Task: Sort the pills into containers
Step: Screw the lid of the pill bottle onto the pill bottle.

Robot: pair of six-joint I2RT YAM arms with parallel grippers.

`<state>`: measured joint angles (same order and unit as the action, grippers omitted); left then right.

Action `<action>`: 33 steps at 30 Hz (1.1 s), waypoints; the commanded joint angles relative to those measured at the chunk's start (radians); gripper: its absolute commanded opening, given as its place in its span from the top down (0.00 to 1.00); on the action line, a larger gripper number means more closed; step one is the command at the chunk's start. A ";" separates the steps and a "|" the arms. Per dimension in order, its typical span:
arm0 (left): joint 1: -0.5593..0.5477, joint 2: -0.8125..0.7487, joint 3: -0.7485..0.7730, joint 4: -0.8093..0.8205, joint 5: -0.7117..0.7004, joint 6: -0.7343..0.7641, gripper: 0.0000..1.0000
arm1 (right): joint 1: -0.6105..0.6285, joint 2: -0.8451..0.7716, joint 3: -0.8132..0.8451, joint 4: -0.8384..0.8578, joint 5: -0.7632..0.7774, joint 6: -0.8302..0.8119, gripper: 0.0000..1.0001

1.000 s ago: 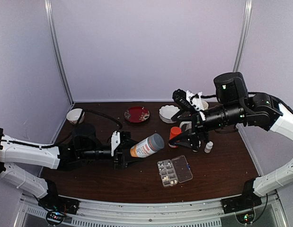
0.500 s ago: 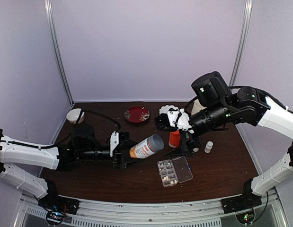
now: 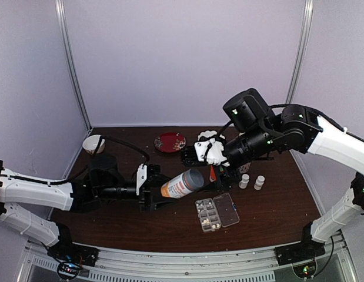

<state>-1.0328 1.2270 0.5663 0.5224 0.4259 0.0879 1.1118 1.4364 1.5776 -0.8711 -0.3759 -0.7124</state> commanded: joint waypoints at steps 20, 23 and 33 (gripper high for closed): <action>0.003 -0.041 0.000 0.067 0.028 0.016 1.00 | 0.027 0.025 0.030 -0.010 0.072 -0.003 0.32; 0.002 -0.043 -0.002 0.067 0.026 0.017 1.00 | 0.029 0.030 0.037 -0.013 0.074 0.005 0.41; 0.003 -0.048 -0.011 0.074 0.006 0.021 1.00 | 0.030 0.044 0.035 0.020 0.081 0.138 0.64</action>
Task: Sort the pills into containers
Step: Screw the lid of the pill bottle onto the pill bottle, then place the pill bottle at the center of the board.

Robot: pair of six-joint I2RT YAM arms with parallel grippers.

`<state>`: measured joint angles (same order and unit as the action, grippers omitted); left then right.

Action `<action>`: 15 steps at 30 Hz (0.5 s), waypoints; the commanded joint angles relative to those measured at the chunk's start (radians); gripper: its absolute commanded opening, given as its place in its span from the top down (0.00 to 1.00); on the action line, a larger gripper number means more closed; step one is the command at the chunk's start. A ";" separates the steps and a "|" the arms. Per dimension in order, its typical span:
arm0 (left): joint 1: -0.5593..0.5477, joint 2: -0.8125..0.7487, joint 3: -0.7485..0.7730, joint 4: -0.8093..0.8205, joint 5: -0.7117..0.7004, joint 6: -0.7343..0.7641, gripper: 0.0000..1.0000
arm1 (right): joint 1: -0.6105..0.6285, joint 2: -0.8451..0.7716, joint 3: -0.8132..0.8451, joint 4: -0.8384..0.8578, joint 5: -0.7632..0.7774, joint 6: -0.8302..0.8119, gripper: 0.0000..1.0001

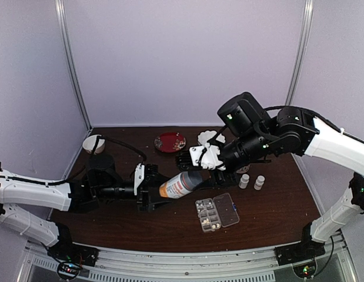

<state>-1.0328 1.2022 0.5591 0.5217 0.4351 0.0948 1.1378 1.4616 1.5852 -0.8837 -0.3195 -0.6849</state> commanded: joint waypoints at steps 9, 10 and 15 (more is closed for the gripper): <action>0.002 -0.045 -0.018 0.081 -0.069 0.040 1.00 | 0.004 0.006 -0.028 0.069 0.024 0.448 0.79; 0.003 -0.046 -0.018 0.078 -0.076 0.043 1.00 | 0.005 0.006 -0.031 0.068 0.018 0.492 0.80; 0.003 -0.051 -0.021 0.076 -0.097 0.055 1.00 | 0.005 0.003 -0.042 0.066 -0.001 0.713 0.89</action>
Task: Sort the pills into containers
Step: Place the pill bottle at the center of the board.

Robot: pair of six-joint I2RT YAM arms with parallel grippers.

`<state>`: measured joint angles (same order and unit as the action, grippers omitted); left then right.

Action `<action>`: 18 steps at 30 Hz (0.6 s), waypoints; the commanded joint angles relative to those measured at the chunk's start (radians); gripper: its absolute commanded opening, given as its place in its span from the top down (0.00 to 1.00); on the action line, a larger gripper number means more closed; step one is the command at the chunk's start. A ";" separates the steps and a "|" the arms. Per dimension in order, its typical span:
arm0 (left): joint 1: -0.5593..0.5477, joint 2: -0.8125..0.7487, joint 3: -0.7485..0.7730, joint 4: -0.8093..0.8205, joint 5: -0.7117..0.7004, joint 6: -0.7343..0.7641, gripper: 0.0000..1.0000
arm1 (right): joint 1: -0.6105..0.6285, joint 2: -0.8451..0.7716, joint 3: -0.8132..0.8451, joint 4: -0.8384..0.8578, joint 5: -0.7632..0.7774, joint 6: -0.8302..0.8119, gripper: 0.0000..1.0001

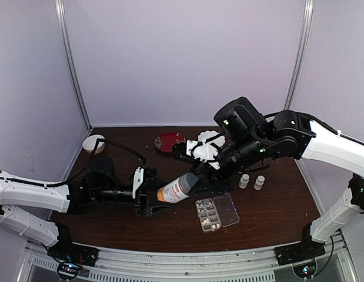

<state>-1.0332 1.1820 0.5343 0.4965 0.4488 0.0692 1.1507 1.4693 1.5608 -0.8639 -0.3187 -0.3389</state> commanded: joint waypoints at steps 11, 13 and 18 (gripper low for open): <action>0.003 -0.022 0.017 0.085 -0.128 0.095 1.00 | 0.002 0.017 0.005 0.002 0.028 0.438 0.93; 0.004 -0.016 0.018 0.086 -0.131 0.099 1.00 | 0.002 0.026 0.017 -0.005 0.032 0.447 0.93; 0.004 -0.010 0.010 0.110 -0.124 0.093 1.00 | 0.002 0.028 0.017 -0.007 0.047 0.423 0.94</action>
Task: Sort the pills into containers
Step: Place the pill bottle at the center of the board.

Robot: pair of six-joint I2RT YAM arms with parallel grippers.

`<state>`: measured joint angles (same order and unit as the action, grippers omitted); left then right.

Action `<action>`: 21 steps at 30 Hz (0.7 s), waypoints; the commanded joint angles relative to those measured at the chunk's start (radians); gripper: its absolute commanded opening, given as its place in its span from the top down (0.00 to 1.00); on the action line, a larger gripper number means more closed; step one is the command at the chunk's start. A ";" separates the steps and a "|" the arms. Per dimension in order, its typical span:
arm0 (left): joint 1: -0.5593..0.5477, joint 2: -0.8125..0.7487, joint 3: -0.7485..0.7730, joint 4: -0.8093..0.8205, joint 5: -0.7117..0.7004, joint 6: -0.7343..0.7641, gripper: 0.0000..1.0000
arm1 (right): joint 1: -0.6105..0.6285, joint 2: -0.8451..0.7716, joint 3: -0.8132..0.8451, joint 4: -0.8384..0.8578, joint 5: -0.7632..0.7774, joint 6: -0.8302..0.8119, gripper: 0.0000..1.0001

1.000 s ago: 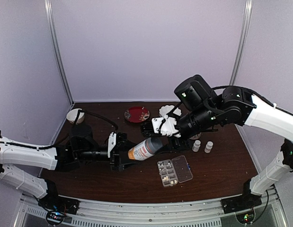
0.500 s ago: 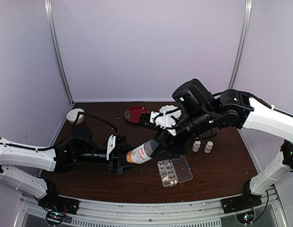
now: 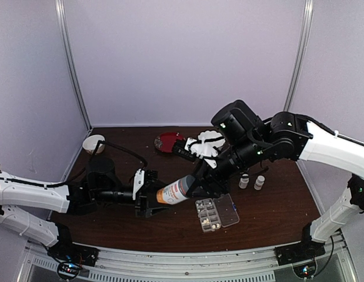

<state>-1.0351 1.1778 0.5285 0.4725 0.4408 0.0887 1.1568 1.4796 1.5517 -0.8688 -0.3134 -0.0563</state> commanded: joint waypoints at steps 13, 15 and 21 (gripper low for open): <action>0.005 -0.034 -0.051 0.148 -0.183 0.037 0.02 | -0.066 0.053 0.088 -0.081 0.051 0.070 0.96; 0.005 -0.041 -0.054 0.138 -0.215 0.029 0.03 | -0.073 0.069 0.107 -0.103 0.058 0.035 0.97; 0.004 -0.083 -0.068 0.071 -0.279 0.025 0.02 | -0.113 0.157 0.196 -0.213 0.183 -0.004 0.96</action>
<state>-1.0328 1.1343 0.4774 0.5476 0.2295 0.1116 1.0683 1.5883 1.6718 -1.0065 -0.2401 -0.0299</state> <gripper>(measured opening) 0.975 0.533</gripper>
